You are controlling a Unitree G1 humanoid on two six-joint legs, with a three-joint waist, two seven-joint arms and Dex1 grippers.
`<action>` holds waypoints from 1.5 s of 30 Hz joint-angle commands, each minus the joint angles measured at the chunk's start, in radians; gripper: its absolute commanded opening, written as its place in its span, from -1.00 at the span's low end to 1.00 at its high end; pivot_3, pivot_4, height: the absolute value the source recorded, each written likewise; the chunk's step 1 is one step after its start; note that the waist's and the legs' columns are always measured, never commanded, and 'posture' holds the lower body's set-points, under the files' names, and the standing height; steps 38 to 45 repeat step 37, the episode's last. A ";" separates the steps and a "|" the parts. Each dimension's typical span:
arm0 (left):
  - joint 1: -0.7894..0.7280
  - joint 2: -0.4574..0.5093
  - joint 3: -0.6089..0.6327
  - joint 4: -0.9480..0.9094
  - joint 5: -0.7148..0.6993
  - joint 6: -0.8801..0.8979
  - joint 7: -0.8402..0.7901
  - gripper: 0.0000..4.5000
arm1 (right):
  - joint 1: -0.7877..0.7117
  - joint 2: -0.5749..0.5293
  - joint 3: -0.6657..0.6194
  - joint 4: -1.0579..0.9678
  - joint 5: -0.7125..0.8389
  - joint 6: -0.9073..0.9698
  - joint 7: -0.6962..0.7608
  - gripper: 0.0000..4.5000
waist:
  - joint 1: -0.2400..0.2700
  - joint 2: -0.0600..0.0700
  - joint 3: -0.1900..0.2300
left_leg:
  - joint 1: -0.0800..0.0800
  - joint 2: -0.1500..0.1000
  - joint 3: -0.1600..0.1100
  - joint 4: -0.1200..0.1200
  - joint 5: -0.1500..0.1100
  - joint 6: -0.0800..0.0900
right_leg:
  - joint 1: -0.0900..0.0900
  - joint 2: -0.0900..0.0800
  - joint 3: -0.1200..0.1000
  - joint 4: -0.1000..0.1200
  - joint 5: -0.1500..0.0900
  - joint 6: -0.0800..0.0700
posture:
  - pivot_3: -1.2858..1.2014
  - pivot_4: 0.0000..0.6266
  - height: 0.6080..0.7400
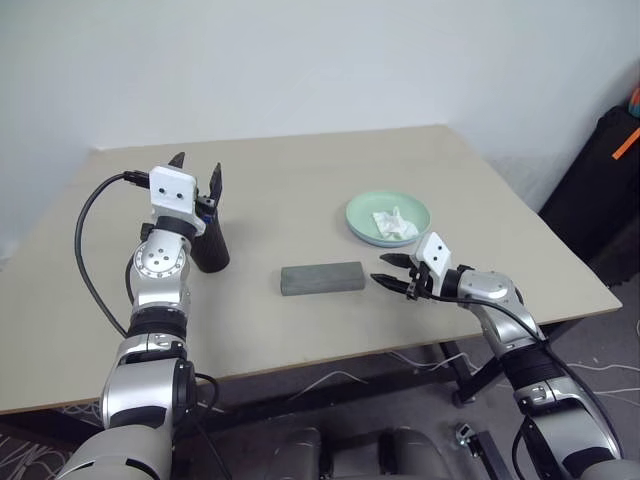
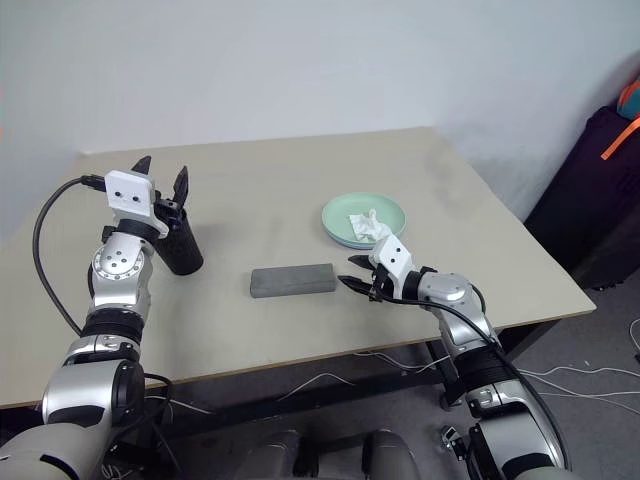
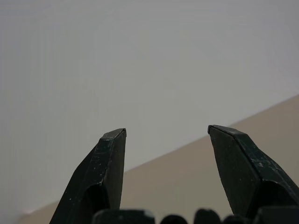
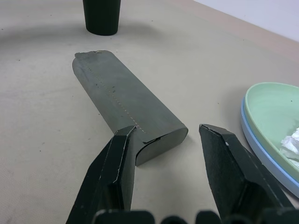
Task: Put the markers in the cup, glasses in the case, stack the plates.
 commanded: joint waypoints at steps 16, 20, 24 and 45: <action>0.513 0.174 -0.063 -0.819 -0.428 0.730 -0.649 0.30 | 0.051 -0.112 -0.199 -0.189 0.224 0.102 0.102 0.02 | -0.008 0.002 0.001 | 0.000 0.002 0.000 -0.002 0.000 0.000 | -0.002 0.000 0.000 -0.001 0.000 -0.004 | 0.03 -1.00 0.99; 0.545 0.179 -0.040 -0.733 -0.391 0.677 -0.654 0.30 | 0.085 -0.176 -0.214 -0.165 0.231 0.133 0.151 0.02 | 0.002 0.002 0.001 | -0.002 0.010 0.006 -0.007 0.000 0.000 | -0.001 0.000 -0.001 -0.001 0.002 -0.007 | 0.03 -1.00 0.99; 0.552 0.184 -0.029 -0.677 -0.372 0.643 -0.661 0.30 | 0.104 -0.226 -0.243 -0.129 0.230 0.127 0.170 0.02 | 0.019 0.002 0.001 | 0.000 0.015 0.032 -0.021 0.000 -0.001 | -0.015 -0.005 0.006 0.007 0.001 -0.010 | 0.03 -1.00 0.99; 0.643 0.171 -0.007 -0.677 -0.344 0.600 -0.650 0.30 | 0.177 -0.256 -0.286 -0.141 0.233 0.130 0.152 0.02 | 0.019 0.001 0.001 | -0.001 0.027 0.030 -0.007 0.004 -0.007 | -0.015 -0.002 -0.011 -0.004 0.004 -0.015 | 0.03 -1.00 0.99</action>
